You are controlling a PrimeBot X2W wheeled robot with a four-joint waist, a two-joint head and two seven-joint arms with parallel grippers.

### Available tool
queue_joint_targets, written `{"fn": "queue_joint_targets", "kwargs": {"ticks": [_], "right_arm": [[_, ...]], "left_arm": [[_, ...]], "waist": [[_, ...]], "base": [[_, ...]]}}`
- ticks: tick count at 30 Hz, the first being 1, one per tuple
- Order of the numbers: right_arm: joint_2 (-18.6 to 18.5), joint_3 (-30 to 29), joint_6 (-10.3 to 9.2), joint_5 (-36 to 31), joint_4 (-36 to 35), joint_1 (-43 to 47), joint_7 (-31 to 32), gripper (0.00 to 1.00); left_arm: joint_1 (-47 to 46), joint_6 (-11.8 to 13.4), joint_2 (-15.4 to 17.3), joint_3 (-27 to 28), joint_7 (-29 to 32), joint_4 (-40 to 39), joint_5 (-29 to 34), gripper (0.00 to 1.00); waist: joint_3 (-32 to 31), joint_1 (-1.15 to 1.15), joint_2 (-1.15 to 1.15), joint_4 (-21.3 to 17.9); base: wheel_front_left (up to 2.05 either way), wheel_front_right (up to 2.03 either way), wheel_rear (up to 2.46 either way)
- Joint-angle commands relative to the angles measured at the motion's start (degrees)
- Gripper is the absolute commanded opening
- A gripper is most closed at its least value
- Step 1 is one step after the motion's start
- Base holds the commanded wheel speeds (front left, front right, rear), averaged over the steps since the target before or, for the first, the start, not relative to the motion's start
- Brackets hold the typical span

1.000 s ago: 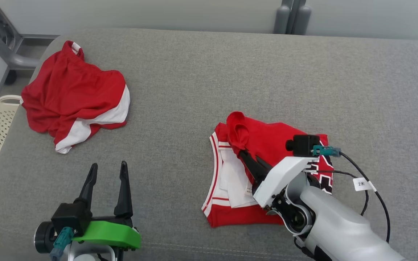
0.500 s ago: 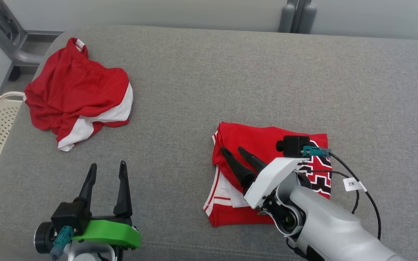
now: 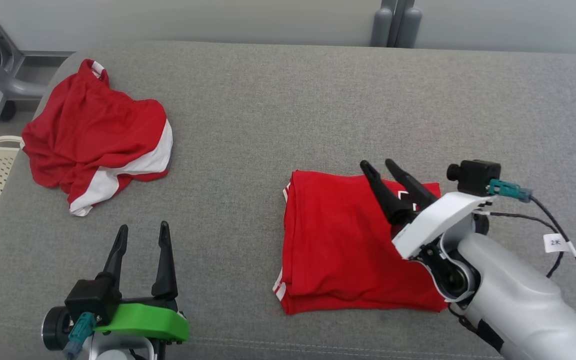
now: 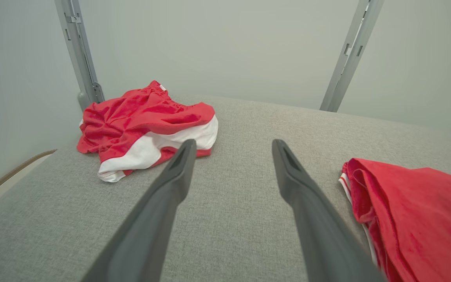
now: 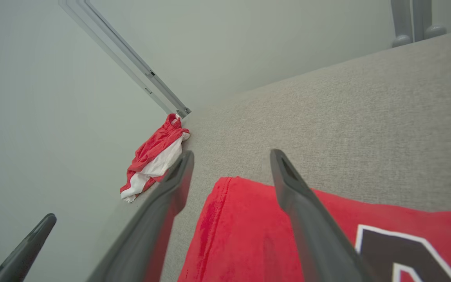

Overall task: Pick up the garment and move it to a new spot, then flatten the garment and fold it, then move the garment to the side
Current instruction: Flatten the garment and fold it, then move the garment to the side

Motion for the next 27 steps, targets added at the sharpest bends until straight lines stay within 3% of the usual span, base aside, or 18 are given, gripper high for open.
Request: {"fn": "queue_joint_targets", "kwargs": {"ticks": [1, 13, 27], "right_arm": [[-0.4, -0.6, 0.02, -0.8, -0.3, 0.7, -0.2, 1.00], [-4.9, -10.6, 0.02, -10.2, 4.5, 7.5, 0.3, 1.00], [-1.1, -13.2, 0.02, -12.9, 7.9, 11.8, 5.9, 1.00]], "left_arm": [[0.3, -0.2, 0.1, 0.3, -0.1, -0.3, 0.3, 1.00], [1.3, 0.1, 0.1, 1.0, -0.1, -0.7, 0.6, 1.00], [0.6, 0.4, 0.1, 1.2, -0.1, -1.4, 0.9, 1.00]], "waist": [[0.0, 0.00, 0.00, -0.1], [-0.5, 0.00, 0.00, -1.4], [0.5, 0.00, 0.00, -2.6]], "base": [[0.00, 0.00, 0.00], [0.00, 0.00, 0.00], [0.00, 0.00, 0.00]]}}
